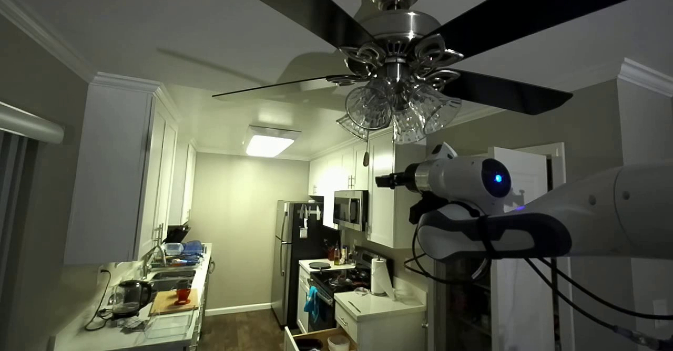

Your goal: Switch the chandelier on using the string switch

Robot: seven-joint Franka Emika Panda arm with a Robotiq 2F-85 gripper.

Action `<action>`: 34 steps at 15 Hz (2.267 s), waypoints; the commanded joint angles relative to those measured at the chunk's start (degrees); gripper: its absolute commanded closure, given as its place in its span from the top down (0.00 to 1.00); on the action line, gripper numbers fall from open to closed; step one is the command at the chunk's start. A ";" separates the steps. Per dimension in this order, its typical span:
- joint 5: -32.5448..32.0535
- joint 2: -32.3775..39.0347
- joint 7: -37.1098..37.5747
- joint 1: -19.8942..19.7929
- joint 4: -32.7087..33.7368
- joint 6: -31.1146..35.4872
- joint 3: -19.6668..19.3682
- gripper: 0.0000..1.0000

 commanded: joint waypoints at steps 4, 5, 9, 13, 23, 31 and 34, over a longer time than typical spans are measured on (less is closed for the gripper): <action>-1.32 2.88 -2.42 1.00 1.38 -0.56 -0.28 0.43; -1.32 2.92 -2.41 1.03 1.36 -0.55 -0.33 0.36; -1.30 2.99 -2.43 1.27 1.19 -0.51 -0.51 0.11; -1.32 2.69 -2.48 1.04 0.62 -0.12 -0.68 0.00; -1.46 3.37 -3.02 1.04 -1.51 -0.17 -0.50 0.02; -2.14 4.29 -3.18 1.24 -7.80 -1.04 0.95 0.02; -2.26 4.19 -3.28 1.37 -7.95 -1.30 0.78 0.36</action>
